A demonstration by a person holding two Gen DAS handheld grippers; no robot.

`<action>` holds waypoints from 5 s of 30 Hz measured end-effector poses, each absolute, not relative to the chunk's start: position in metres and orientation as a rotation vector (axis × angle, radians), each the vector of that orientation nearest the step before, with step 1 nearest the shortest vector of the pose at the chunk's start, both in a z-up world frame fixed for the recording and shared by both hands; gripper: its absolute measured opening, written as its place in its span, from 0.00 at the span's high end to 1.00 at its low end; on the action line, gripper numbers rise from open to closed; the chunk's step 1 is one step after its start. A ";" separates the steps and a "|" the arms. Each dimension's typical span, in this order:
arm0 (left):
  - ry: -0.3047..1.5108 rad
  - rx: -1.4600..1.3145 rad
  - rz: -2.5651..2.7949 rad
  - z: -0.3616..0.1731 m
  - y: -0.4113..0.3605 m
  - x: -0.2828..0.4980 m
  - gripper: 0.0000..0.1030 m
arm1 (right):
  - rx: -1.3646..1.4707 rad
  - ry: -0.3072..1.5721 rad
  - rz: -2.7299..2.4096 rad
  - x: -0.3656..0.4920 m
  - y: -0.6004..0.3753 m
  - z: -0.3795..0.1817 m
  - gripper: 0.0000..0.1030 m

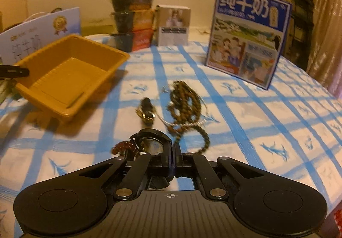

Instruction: Organize jewelry

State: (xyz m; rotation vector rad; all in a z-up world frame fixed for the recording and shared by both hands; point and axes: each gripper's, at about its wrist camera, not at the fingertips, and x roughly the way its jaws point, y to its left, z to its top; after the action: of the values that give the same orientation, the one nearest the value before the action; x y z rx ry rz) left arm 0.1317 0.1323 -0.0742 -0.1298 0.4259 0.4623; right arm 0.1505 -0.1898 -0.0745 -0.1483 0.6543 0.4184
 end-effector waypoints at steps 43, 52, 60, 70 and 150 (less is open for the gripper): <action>0.420 -0.137 0.459 -0.076 0.131 0.130 0.91 | 0.539 0.875 0.586 0.163 -0.228 -0.069 0.94; 0.420 -0.136 0.457 -0.076 0.131 0.131 0.91 | 0.511 0.780 0.719 0.185 -0.193 -0.032 0.94; 0.422 -0.131 0.449 -0.075 0.132 0.131 0.91 | 0.463 0.720 0.887 0.213 -0.117 -0.015 0.94; 0.422 -0.129 0.440 -0.073 0.133 0.133 0.91 | 0.303 0.803 0.902 0.226 -0.046 -0.050 0.94; 0.434 -0.118 0.448 -0.077 0.132 0.133 0.91 | 0.234 0.763 0.623 0.216 -0.153 -0.038 0.99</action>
State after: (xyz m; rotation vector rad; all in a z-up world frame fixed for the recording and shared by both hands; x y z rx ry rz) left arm 0.1333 0.1319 -0.0768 -0.1178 0.4344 0.4483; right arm 0.2159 -0.1525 -0.0381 0.2345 0.7627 0.6230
